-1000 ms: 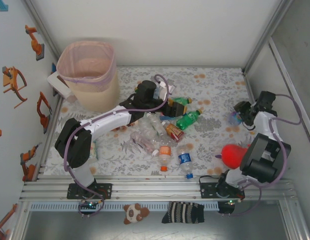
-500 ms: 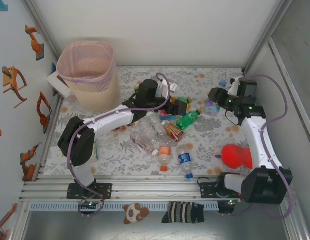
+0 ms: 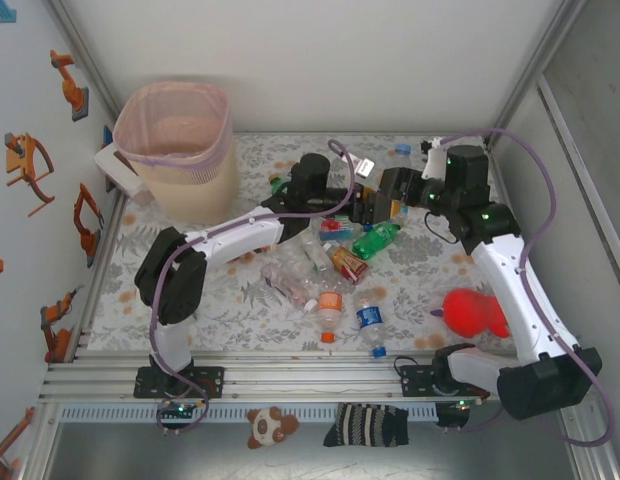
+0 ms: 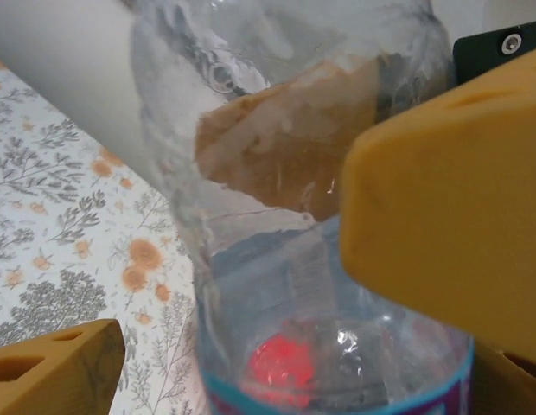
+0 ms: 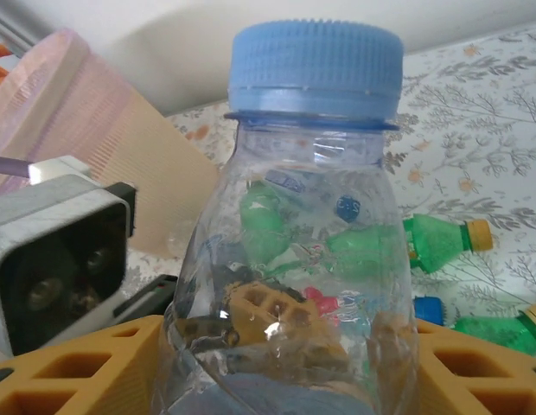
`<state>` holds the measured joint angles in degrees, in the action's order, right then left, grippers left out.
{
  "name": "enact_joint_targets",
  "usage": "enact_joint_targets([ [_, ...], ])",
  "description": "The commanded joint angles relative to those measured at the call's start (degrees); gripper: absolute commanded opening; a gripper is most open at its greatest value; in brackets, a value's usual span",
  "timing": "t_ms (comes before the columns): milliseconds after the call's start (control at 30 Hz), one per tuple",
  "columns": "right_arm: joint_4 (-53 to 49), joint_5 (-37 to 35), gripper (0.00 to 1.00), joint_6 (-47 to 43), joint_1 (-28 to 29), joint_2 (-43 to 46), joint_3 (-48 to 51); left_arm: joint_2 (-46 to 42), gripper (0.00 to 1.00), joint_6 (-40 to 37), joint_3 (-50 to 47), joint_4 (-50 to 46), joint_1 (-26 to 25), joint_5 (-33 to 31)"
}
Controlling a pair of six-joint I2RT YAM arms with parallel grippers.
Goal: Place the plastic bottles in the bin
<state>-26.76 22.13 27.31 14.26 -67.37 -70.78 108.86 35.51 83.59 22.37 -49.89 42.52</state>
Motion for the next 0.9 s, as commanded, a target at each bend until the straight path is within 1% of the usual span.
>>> enact_joint_targets([
  [0, -0.1, -0.7, 0.6, -0.5, 0.9, 0.2, -2.1, 1.4, 0.82, 2.4, 1.4, 4.6, -0.6, 3.1],
  [100, -0.1, -0.4, 0.61, -0.6, 1.1, 0.3, -2.4, 1.3, 0.76, 2.9, 0.7, 5.7, -1.0, 3.6],
  [233, -0.1, -0.7, 0.61, -0.6, 1.5, 0.7, -2.5, 1.1, 0.65, 3.1, 0.3, 5.5, -0.9, 3.5],
  [300, -0.3, -0.9, 0.61, -0.6, 1.7, 0.8, -2.7, 1.0, 0.62, 3.1, 0.2, 5.5, -0.9, 3.6],
  [400, -0.9, -1.6, 0.62, -0.8, 1.8, 1.2, -3.0, 0.8, 0.61, 3.1, -0.1, 5.5, -0.9, 3.5],
  [533, -1.9, -3.2, 0.68, -1.0, 2.0, 2.0, -3.3, 0.6, 0.57, 3.1, -0.4, 5.4, -0.7, 3.1],
  [733, -4.3, -6.4, 0.87, -1.5, 2.0, 3.6, -4.6, -0.1, 0.55, 3.1, -0.8, 5.5, 0.0, 2.8],
  [867, -6.7, -10.5, 0.93, -2.4, 1.9, 5.4, -6.2, -1.3, 0.55, 2.9, -1.9, 5.4, 1.0, 2.8],
])
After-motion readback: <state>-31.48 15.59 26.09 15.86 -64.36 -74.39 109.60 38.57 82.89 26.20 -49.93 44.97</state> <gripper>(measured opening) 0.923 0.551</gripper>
